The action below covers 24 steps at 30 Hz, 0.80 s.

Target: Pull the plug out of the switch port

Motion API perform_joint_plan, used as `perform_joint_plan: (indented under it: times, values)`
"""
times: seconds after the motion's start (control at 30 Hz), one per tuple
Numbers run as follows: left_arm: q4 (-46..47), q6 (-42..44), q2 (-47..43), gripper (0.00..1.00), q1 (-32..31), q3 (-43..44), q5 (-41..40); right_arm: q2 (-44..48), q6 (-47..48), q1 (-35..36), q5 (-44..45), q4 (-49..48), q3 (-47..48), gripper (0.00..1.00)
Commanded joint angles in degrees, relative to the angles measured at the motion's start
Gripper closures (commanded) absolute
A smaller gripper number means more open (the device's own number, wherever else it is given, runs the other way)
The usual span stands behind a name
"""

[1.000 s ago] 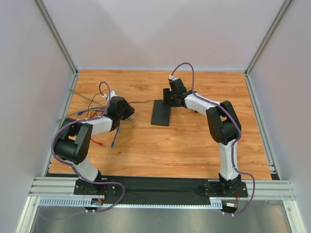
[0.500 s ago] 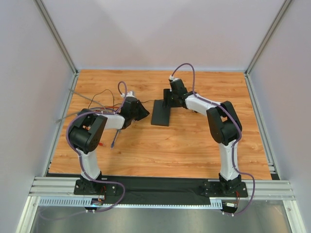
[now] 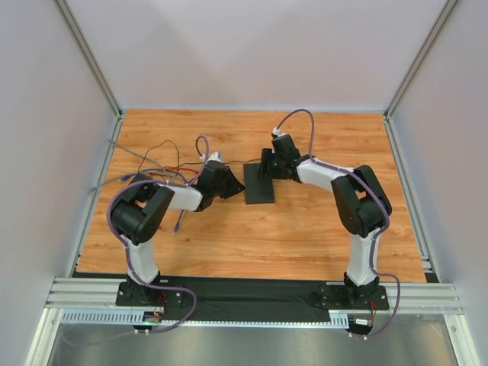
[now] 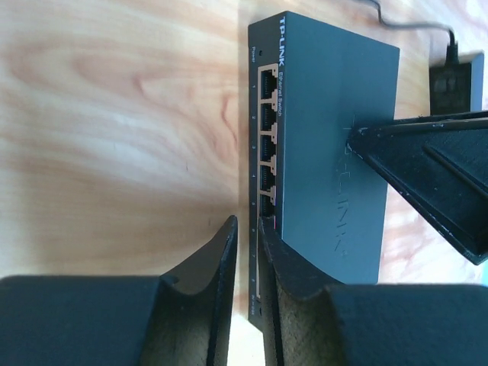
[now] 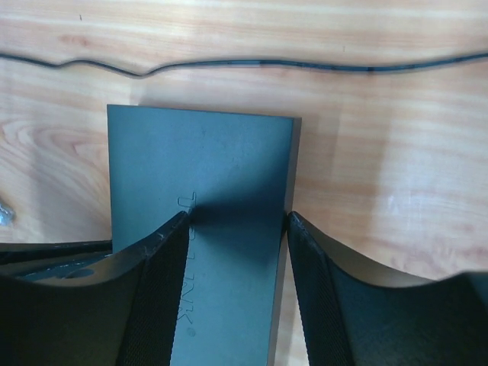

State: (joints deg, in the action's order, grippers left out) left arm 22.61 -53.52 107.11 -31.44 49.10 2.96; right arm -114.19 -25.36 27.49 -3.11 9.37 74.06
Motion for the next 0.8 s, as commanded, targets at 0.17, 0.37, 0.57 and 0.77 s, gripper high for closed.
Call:
perform_joint_plan:
  times: [0.17,0.37,0.57,0.77]
  values:
    - [4.5,-2.0,-6.2,0.76,-4.1,-7.2,-1.1,7.2,-1.8,6.0,2.3,3.4,-12.0,0.44]
    - [3.6,-1.2,-11.6,0.74,-4.2,-12.7,-5.9,9.0,-2.1,6.4,3.0,0.6,-15.9,0.44]
    - [-5.6,4.2,-19.8,0.57,-4.0,-11.5,-12.8,11.1,0.0,6.4,6.7,-0.1,-15.9,0.33]
    - [-13.5,9.5,-30.3,0.49,-4.1,-11.0,-16.8,17.5,2.6,6.5,13.6,4.2,-15.5,0.11]
